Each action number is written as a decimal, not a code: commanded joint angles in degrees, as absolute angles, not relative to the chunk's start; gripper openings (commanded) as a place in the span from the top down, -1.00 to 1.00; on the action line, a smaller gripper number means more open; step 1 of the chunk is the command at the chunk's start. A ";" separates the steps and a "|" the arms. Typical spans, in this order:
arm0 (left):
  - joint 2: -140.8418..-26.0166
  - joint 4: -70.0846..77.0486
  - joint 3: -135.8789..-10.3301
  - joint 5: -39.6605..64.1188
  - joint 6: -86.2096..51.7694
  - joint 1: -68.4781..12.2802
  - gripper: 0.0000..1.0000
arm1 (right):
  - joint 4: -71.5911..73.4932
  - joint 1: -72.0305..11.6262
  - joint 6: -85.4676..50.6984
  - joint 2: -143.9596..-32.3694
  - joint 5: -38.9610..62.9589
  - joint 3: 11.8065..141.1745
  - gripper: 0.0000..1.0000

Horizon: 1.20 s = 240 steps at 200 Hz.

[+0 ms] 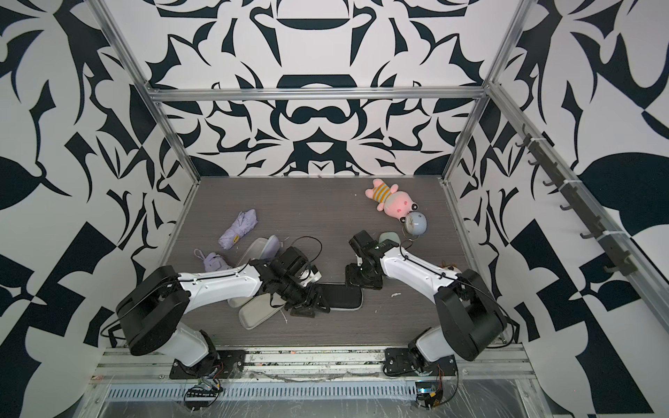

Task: Put umbrellas into zippered umbrella sleeves
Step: Adjust the umbrella sleeve at the center of the board, then pick up the umbrella sleeve at the center of the board.

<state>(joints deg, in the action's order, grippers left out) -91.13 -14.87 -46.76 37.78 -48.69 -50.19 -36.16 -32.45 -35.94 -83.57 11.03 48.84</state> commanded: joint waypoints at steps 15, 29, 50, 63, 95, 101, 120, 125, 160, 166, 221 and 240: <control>-100.19 -15.76 -55.01 34.13 -42.89 -44.86 -0.33 | -32.57 -32.64 -42.45 -80.30 14.84 44.02 -0.32; -104.08 -15.96 -60.25 32.14 -40.83 -42.04 -0.29 | -32.27 -34.16 -44.06 -79.02 15.47 42.71 -0.30; -107.92 -17.38 -68.62 31.90 -38.25 -38.64 -0.28 | -31.62 -37.18 -45.44 -78.73 19.76 42.21 -0.30; -107.45 -19.57 -71.21 32.26 -36.81 -37.28 -0.28 | -32.86 -37.49 -43.79 -77.37 22.48 42.66 -0.32; -101.23 -21.77 -66.75 32.49 -33.72 -35.20 -0.32 | -35.74 -26.59 -38.85 -69.19 22.41 42.16 -0.41; -100.55 -21.07 -65.36 32.37 -33.59 -35.16 -0.34 | -34.36 -24.25 -38.74 -68.91 23.22 41.81 -0.43; -100.69 -16.12 -61.56 33.86 -36.20 -35.95 -0.34 | -27.06 -21.73 -38.50 -71.37 24.81 41.31 -0.50; -101.10 -14.45 -60.83 34.41 -37.17 -36.39 -0.33 | -24.99 -21.71 -38.63 -72.33 25.07 41.30 -0.51; -103.59 -1.86 -57.72 37.67 -44.73 -39.32 -0.16 | -13.30 -21.71 -39.28 -77.91 26.58 39.90 -0.51; -104.06 0.67 -56.90 38.60 -46.33 -39.50 -0.10 | -12.34 -21.67 -39.17 -78.59 26.61 39.53 -0.51; -107.95 10.16 -51.87 42.31 -49.26 -39.75 0.51 | -0.63 -21.61 -35.98 -86.04 33.03 35.72 -0.29; -110.84 12.96 -51.46 43.86 -49.49 -39.73 0.76 | 6.17 -21.62 -36.42 -88.36 37.20 34.32 -0.09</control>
<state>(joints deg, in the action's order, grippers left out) -107.02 6.90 -52.73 40.82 -48.36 -39.75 -4.43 -21.45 -37.69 -86.28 31.40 36.03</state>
